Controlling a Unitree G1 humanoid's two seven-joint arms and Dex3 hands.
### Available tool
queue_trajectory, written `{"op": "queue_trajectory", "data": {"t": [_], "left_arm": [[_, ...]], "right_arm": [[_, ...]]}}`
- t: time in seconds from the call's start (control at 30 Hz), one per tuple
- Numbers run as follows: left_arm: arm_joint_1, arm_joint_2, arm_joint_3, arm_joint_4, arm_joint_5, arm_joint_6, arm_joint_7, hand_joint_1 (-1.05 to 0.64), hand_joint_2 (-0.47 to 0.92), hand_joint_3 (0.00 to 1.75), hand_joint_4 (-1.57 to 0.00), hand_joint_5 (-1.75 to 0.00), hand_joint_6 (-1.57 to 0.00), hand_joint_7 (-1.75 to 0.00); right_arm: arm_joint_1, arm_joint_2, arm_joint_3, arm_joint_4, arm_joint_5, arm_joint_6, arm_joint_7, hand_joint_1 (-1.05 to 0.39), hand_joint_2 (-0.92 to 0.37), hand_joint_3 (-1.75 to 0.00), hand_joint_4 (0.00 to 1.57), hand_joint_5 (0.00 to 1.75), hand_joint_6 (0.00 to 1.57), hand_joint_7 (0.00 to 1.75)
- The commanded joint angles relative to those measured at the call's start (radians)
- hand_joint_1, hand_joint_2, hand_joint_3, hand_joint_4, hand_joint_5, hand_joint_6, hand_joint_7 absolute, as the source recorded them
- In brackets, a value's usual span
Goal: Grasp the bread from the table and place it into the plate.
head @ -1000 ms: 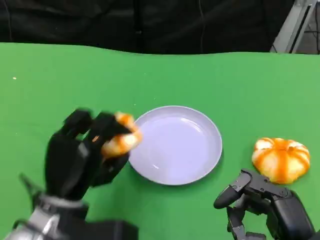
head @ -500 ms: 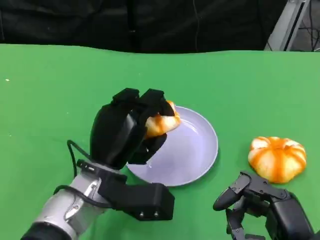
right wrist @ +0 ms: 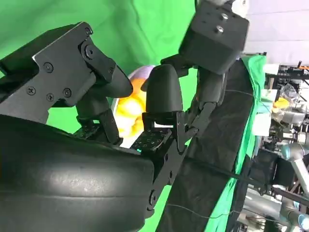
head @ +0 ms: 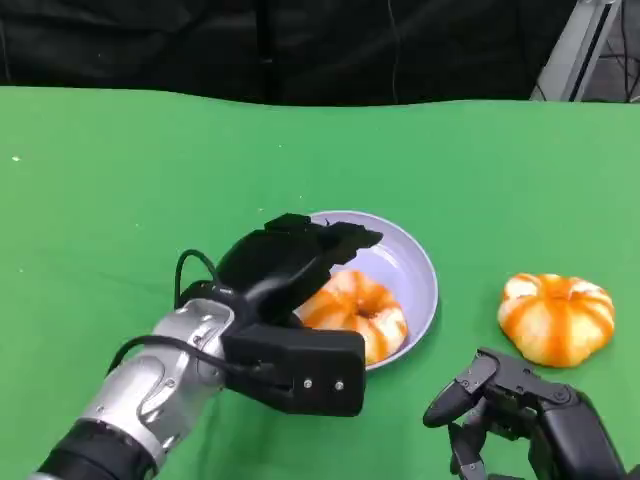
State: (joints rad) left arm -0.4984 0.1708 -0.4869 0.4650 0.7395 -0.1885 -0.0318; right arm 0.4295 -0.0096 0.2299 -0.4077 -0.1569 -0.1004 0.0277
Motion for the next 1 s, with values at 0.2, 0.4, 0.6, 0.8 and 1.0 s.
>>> {"op": "queue_trajectory", "data": {"t": [0.2,0.4,0.6,0.8,1.0], "left_arm": [[0.031,0.056,-0.007,-0.105,-0.021,0.096,-0.179,-0.93,0.92,0.52,0.0,0.0,0.0,0.0],[0.129,0.118,0.063,-0.226,-0.073,0.055,-0.128,-0.89,0.92,0.57,-0.01,0.0,-0.03,-0.02],[0.292,0.154,0.192,-0.323,-0.232,-0.051,-0.081,-0.72,0.92,0.49,-0.12,-0.07,-0.11,-0.05],[0.472,0.131,0.324,-0.36,-0.444,-0.239,-0.029,-0.56,0.92,0.31,-0.32,-0.41,-0.38,-0.09],[0.601,0.088,0.4,-0.368,-0.629,-0.369,-0.044,-0.29,0.92,0.29,-0.67,-0.78,-0.81,-0.25]], "right_arm": [[-0.001,-0.009,-0.008,-0.005,0.006,-0.004,-0.002,0.03,-0.45,-1.25,0.71,1.68,0.72,1.36],[-0.003,-0.009,-0.008,-0.003,0.006,-0.007,-0.002,0.02,-0.45,-1.24,0.72,1.66,0.72,1.35],[0.003,-0.006,-0.002,-0.005,0.001,-0.009,-0.008,0.02,-0.44,-1.24,0.72,1.67,0.73,1.35],[0.008,-0.006,0.003,-0.011,0.003,-0.008,-0.009,0.02,-0.44,-1.25,0.71,1.67,0.72,1.36],[0.016,-0.006,0.007,-0.022,0.004,0.004,-0.01,0.03,-0.45,-1.26,0.71,1.68,0.72,1.36]]}}
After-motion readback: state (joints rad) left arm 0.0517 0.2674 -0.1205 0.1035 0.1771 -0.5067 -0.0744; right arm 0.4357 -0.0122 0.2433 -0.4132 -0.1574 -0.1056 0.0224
